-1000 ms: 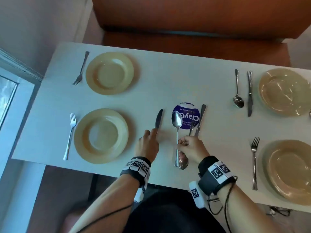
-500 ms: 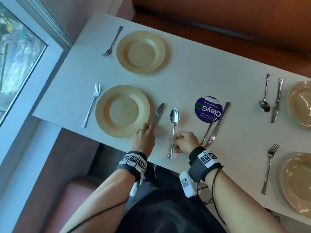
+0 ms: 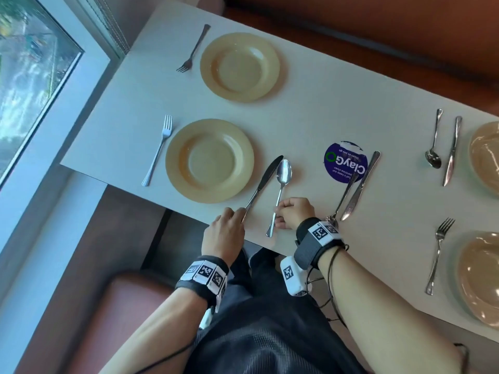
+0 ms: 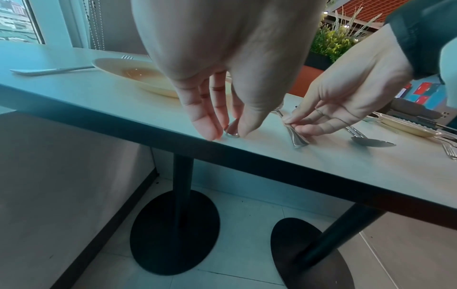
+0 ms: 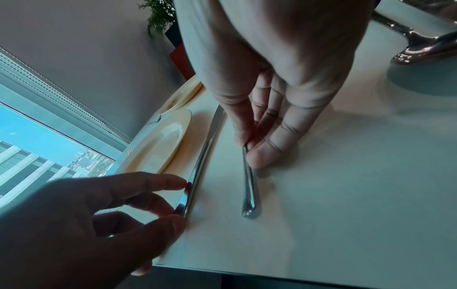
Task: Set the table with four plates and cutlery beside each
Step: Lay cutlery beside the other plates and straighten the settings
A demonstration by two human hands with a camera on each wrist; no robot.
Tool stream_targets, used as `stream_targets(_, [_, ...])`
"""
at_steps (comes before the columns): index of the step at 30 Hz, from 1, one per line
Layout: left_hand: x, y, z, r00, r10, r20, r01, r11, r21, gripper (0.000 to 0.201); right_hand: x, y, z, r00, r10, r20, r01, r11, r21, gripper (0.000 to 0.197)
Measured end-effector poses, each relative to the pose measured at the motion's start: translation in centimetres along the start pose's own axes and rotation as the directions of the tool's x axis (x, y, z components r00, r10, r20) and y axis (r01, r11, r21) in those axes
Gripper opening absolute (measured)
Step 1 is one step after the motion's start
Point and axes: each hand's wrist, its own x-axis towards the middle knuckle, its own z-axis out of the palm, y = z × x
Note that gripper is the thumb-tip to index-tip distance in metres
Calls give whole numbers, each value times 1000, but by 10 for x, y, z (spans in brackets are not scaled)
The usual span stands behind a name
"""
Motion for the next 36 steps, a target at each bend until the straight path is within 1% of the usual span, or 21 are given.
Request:
stream_targets(5, [5, 4, -4, 1000, 1, 7, -1, 1000, -27, 33, 4, -4, 4, 999, 2, -48, -1, 1000, 16, 11])
stream_targets(8, [7, 4, -5, 1000, 8, -2, -8, 998, -64, 33, 5, -6, 5, 998, 16, -59, -14, 999, 33, 8])
stream_targets(20, [25, 11, 1, 999, -43, 19, 44, 993, -113, 33, 6, -20, 13, 992, -2, -129, 2, 1000, -1, 8])
stream_targets(25, [28, 13, 1, 996, -80, 26, 82, 990, -115, 35, 7, -23, 14, 990, -10, -141, 9, 1000, -5, 8])
stream_targets(32, [32, 12, 4, 996, -92, 20, 94, 987, -133, 33, 9, -27, 17, 989, -15, -147, 12, 1000, -21, 10])
stream_targets(36, [33, 12, 5, 995, -98, 6, 98, 984, -147, 33, 9, -27, 16, 989, -3, -151, 3, 1000, -5, 8])
